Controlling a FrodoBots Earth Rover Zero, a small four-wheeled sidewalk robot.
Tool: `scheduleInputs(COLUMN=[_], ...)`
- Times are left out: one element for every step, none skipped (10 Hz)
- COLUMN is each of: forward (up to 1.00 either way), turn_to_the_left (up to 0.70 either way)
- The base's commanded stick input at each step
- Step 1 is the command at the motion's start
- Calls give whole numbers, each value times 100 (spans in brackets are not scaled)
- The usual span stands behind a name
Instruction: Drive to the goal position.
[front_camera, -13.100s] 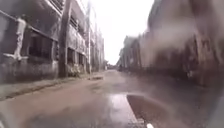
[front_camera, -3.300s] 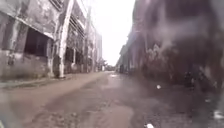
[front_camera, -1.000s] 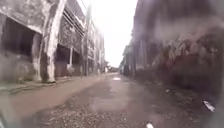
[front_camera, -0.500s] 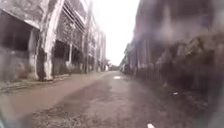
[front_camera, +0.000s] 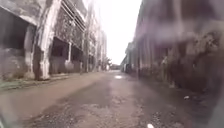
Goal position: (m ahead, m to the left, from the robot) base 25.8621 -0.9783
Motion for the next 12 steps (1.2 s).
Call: scheduleInputs(forward=[70, 70, 70, 70, 70, 70, 70, 70, 70, 70, 70, 70], turn_to_the_left=[0, 0, 0, 0, 0, 0, 0, 0, 0, 0, 5, 30])
